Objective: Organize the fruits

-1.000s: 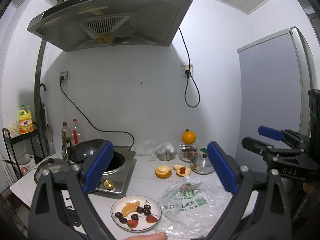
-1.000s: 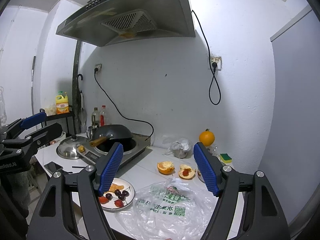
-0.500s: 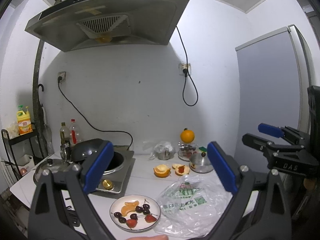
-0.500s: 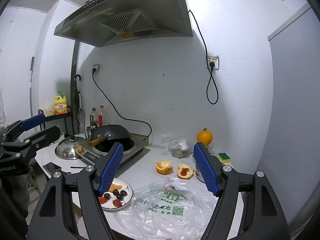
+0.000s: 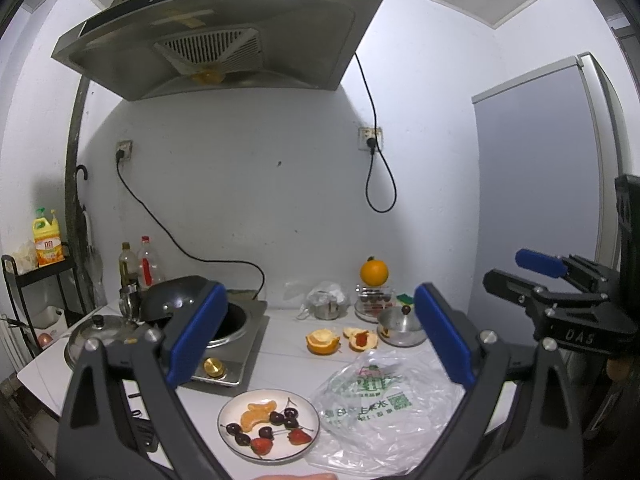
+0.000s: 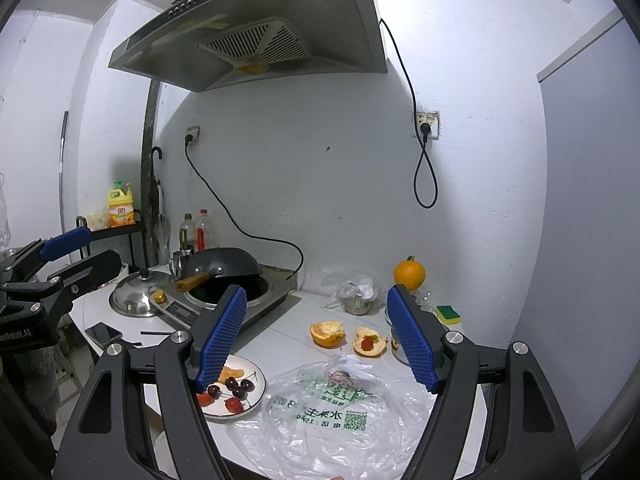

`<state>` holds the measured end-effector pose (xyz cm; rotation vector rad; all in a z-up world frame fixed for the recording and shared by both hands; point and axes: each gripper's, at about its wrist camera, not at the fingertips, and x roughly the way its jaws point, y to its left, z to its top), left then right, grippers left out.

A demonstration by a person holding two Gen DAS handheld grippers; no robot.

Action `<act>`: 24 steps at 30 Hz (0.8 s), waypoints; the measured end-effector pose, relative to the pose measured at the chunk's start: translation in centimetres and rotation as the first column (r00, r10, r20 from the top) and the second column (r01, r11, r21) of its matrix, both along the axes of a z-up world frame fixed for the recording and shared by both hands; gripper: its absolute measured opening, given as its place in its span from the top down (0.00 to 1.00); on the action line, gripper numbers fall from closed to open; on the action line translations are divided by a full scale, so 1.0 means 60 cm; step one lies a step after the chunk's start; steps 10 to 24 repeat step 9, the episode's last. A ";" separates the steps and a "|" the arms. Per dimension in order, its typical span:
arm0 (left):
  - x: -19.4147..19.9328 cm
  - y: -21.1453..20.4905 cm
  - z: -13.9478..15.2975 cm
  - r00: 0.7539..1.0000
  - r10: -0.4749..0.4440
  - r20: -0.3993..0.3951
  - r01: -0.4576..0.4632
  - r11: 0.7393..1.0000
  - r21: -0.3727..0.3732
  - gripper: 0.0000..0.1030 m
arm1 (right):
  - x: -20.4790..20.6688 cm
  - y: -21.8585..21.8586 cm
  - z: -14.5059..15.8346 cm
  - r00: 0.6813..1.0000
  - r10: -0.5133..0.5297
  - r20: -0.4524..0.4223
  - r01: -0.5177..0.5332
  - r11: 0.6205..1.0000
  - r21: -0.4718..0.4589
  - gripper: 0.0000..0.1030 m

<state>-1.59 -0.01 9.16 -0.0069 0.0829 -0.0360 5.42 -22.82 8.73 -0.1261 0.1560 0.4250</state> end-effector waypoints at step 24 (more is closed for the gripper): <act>0.002 -0.002 -0.003 0.999 -0.034 0.006 0.034 0.999 -0.011 0.07 | 0.004 0.003 -0.007 1.000 0.011 -0.007 -0.011 1.000 -0.006 0.26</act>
